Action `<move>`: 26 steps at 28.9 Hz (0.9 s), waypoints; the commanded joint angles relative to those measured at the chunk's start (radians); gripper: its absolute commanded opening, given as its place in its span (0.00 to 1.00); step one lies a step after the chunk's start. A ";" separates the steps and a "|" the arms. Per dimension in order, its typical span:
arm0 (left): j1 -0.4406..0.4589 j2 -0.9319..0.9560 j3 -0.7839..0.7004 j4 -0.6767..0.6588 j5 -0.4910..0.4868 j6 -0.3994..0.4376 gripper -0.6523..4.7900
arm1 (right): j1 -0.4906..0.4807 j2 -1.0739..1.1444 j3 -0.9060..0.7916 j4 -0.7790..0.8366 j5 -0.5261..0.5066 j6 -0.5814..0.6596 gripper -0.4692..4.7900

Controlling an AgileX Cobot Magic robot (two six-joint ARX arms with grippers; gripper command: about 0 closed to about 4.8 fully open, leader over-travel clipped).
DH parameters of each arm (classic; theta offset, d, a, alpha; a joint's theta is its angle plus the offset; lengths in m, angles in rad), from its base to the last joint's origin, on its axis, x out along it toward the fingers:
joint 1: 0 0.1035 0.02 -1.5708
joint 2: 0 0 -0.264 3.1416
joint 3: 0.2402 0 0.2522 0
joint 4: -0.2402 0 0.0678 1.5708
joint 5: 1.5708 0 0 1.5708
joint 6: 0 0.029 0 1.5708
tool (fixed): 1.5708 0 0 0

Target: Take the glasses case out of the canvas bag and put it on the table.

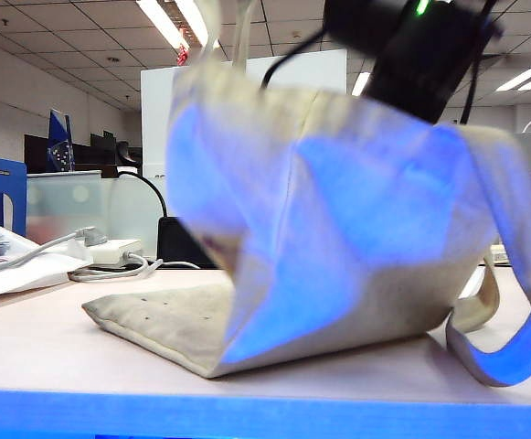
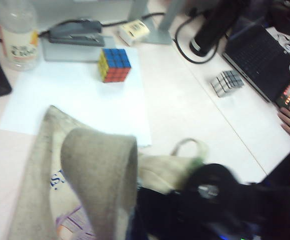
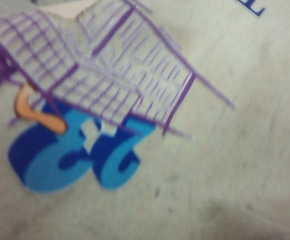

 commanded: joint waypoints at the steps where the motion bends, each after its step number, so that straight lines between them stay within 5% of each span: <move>1: -0.055 -0.007 0.004 -0.013 0.009 0.004 0.11 | 0.000 0.076 0.003 0.155 -0.005 0.057 1.00; 7: -0.200 -0.009 0.004 -0.011 0.009 0.012 0.11 | 0.008 0.192 0.004 0.360 0.047 0.105 1.00; 12: -0.305 -0.030 0.004 0.020 0.009 0.011 0.11 | 0.024 0.299 0.006 0.542 0.047 0.273 1.00; 19: -0.320 -0.102 0.004 0.057 0.017 -0.040 0.11 | 0.051 0.420 0.152 0.543 0.050 0.433 1.00; 22: -0.320 -0.119 0.004 0.049 0.016 -0.036 0.11 | 0.058 0.523 0.293 0.335 0.057 0.444 1.00; 24: -0.319 -0.118 0.004 0.032 0.010 0.002 0.11 | 0.062 0.583 0.337 0.229 0.005 0.444 0.73; 26: -0.318 -0.118 0.004 -0.011 -0.080 0.072 0.11 | 0.071 0.584 0.338 0.192 -0.006 0.426 0.64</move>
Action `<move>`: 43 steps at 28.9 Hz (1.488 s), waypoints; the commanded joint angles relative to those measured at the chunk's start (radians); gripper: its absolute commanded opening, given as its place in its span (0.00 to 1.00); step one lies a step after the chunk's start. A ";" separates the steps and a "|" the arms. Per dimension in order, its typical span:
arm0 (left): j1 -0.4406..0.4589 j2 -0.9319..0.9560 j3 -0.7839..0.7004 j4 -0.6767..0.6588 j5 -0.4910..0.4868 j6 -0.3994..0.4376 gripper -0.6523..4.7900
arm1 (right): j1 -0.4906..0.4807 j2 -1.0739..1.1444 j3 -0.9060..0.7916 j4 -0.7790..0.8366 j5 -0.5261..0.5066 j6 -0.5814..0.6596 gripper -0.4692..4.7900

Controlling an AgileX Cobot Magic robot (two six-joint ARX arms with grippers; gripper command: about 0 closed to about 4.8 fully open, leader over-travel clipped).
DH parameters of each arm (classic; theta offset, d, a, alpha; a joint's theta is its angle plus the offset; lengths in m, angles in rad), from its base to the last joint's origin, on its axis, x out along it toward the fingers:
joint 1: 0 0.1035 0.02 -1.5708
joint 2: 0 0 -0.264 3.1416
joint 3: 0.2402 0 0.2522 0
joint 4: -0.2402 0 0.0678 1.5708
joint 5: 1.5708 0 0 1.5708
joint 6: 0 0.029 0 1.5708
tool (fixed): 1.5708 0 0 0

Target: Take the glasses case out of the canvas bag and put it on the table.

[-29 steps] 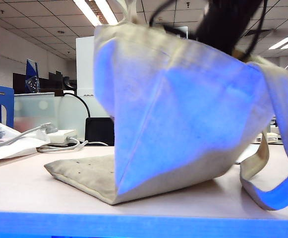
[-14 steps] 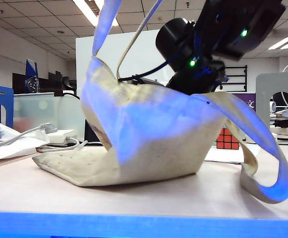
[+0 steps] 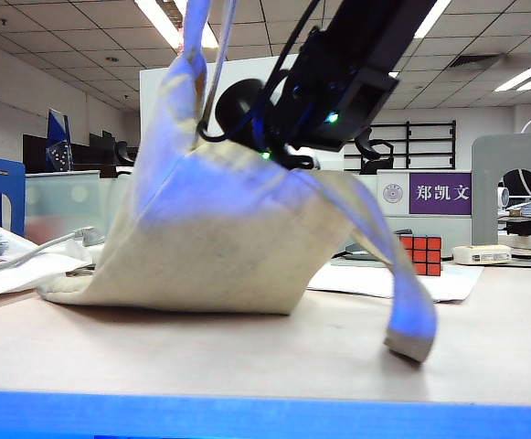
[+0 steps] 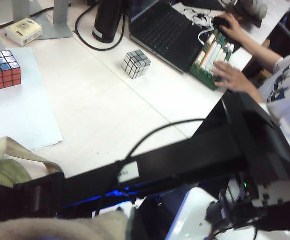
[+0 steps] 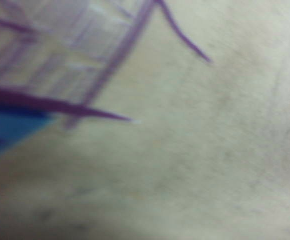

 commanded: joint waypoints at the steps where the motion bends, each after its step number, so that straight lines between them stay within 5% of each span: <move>1: -0.001 -0.011 0.008 -0.020 -0.107 0.103 0.11 | 0.012 0.021 -0.029 -0.231 -0.037 -0.031 0.64; 4: 0.121 -0.008 0.008 -0.031 -0.235 0.142 0.11 | 0.010 -0.124 -0.029 -0.312 -0.030 -0.130 0.62; 10: 0.482 0.028 0.008 0.049 -0.237 0.084 0.11 | -0.028 -0.487 -0.030 -0.458 -0.035 -0.225 0.61; 13: 0.537 0.058 0.008 0.065 -0.244 0.070 0.11 | -0.041 -0.601 -0.035 -0.557 -0.031 -0.260 0.61; 17: 0.515 0.063 0.007 0.055 -0.074 0.003 0.11 | -0.032 -0.614 -0.084 -0.514 -0.039 -0.266 0.61; 23: 0.377 0.058 0.007 0.036 -0.081 0.005 0.11 | 0.022 -0.476 -0.189 -0.365 -0.079 -0.243 0.62; 27: 0.313 0.050 0.007 0.025 -0.075 0.008 0.11 | 0.043 -0.381 -0.192 -0.221 -0.044 -0.244 0.85; 32: 0.241 0.031 0.007 0.005 -0.041 0.017 0.11 | 0.034 -0.296 -0.190 -0.080 0.003 -0.245 1.00; 43: 0.107 0.008 0.007 -0.018 -0.021 0.037 0.11 | -0.003 -0.143 -0.186 0.042 0.122 -0.264 1.00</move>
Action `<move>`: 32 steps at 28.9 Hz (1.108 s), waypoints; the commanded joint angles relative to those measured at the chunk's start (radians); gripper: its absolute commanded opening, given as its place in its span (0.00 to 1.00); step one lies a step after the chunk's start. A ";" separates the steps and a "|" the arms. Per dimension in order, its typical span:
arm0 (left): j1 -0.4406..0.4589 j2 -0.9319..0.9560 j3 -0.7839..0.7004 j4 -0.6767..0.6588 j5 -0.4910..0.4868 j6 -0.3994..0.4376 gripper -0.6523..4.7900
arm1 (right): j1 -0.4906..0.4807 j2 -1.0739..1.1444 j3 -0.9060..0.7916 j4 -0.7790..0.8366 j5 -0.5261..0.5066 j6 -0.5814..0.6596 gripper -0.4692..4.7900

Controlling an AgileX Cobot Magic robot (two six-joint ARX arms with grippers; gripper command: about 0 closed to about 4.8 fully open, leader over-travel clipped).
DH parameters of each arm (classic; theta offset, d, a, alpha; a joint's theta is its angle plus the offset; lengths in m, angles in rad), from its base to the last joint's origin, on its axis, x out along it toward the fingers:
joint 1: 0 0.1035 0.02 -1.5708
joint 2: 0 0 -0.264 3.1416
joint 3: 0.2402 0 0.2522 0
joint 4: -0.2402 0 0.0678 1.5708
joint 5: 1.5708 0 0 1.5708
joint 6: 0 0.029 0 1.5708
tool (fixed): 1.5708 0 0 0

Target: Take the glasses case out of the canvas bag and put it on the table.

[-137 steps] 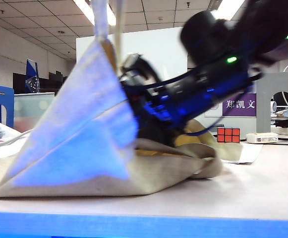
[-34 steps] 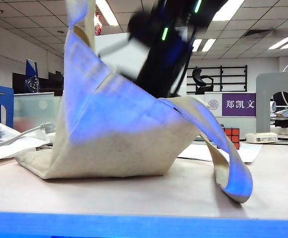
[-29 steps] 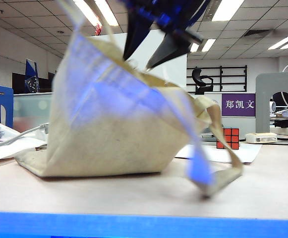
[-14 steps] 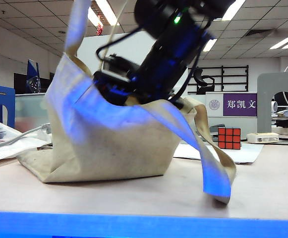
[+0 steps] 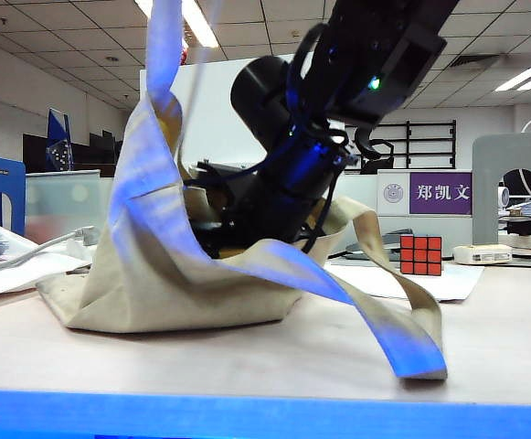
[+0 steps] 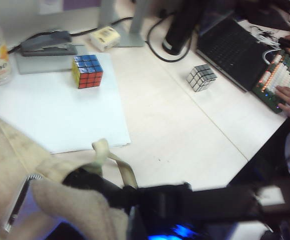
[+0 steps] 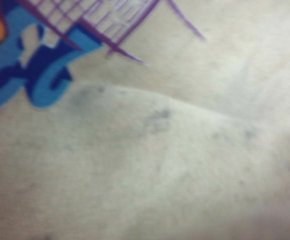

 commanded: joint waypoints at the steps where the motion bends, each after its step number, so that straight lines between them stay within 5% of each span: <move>1: -0.059 -0.013 0.005 0.005 0.023 0.006 0.11 | -0.015 0.050 0.017 0.041 0.017 0.043 1.00; 4: -0.061 -0.015 0.005 -0.009 0.025 0.015 0.11 | -0.015 0.143 0.101 -0.061 -0.005 0.127 1.00; 7: -0.058 -0.016 0.005 -0.032 0.000 0.043 0.11 | 0.003 0.261 0.253 -0.325 -0.034 0.127 1.00; 9: -0.053 -0.017 0.005 -0.039 -0.024 0.057 0.11 | 0.013 0.269 0.292 -0.402 -0.051 0.105 0.66; 14: -0.029 -0.018 0.005 -0.040 -0.048 0.058 0.11 | 0.023 0.182 0.293 -0.436 -0.014 0.054 0.48; 21: 0.095 -0.019 0.005 -0.033 -0.146 0.105 0.11 | 0.022 -0.018 0.292 -0.481 0.003 -0.013 0.46; 29: 0.315 0.069 0.005 0.118 -0.222 0.109 0.11 | 0.028 -0.313 0.292 -0.650 -0.093 -0.043 0.45; 32: 0.328 0.168 0.005 0.205 -0.359 0.109 0.11 | 0.030 -0.396 0.292 -0.749 -0.155 -0.043 0.46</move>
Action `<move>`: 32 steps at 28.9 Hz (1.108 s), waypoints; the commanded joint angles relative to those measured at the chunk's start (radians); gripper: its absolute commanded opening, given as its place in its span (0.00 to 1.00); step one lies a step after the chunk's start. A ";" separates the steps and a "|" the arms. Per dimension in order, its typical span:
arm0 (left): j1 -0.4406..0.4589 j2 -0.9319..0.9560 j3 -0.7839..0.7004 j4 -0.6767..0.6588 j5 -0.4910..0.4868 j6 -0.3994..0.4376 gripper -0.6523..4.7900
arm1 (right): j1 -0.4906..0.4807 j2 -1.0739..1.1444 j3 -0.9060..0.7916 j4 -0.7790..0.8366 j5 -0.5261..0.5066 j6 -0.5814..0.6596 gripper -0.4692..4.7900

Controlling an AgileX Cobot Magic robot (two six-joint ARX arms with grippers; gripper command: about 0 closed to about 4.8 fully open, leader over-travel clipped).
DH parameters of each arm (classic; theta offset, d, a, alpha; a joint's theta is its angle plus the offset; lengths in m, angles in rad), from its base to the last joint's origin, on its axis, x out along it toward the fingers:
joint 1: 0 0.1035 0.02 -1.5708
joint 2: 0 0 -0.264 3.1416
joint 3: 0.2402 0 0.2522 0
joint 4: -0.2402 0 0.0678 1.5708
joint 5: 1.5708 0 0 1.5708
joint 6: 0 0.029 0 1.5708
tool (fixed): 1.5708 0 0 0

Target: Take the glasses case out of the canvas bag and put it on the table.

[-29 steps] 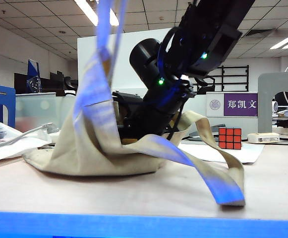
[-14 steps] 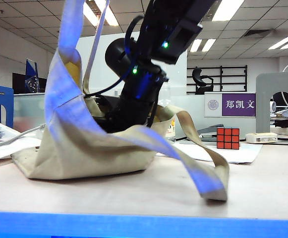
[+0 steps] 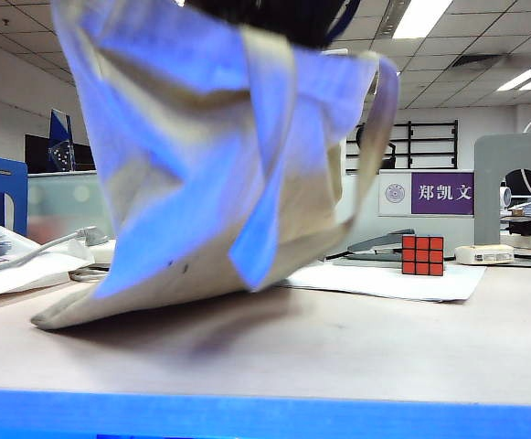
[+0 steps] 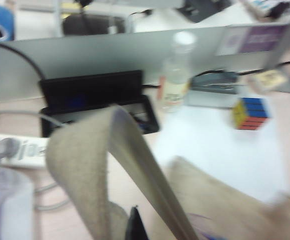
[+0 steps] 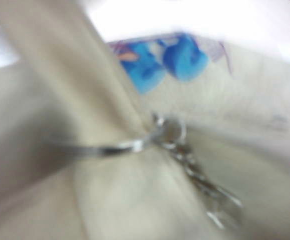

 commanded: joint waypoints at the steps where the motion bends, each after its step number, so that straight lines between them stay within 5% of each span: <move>1: 0.003 0.094 0.002 0.123 -0.142 -0.001 0.11 | 0.003 -0.082 0.007 -0.095 -0.080 -0.011 0.46; 6: 0.003 0.230 0.002 0.301 -0.281 -0.056 0.11 | 0.004 -0.187 0.007 -0.190 -0.158 -0.019 0.46; 11: 0.033 0.330 0.002 0.326 -0.421 -0.118 0.12 | 0.003 -0.280 0.007 -0.243 -0.098 -0.019 0.45; 17: 0.132 0.349 0.002 0.125 -0.512 -0.441 0.12 | -0.027 -0.391 0.006 -0.335 0.171 -0.055 0.46; 20: 0.194 0.320 0.002 0.063 -0.480 -0.525 0.11 | -0.104 -0.407 -0.018 -0.352 0.208 -0.091 0.46; 27: 0.253 0.180 0.002 0.158 -0.343 -0.504 0.11 | -0.346 -0.403 -0.296 -0.076 0.174 -0.150 0.45; 32: 0.250 0.062 0.002 0.346 -0.171 -0.330 0.11 | -0.517 -0.309 -0.528 0.219 0.039 -0.114 0.47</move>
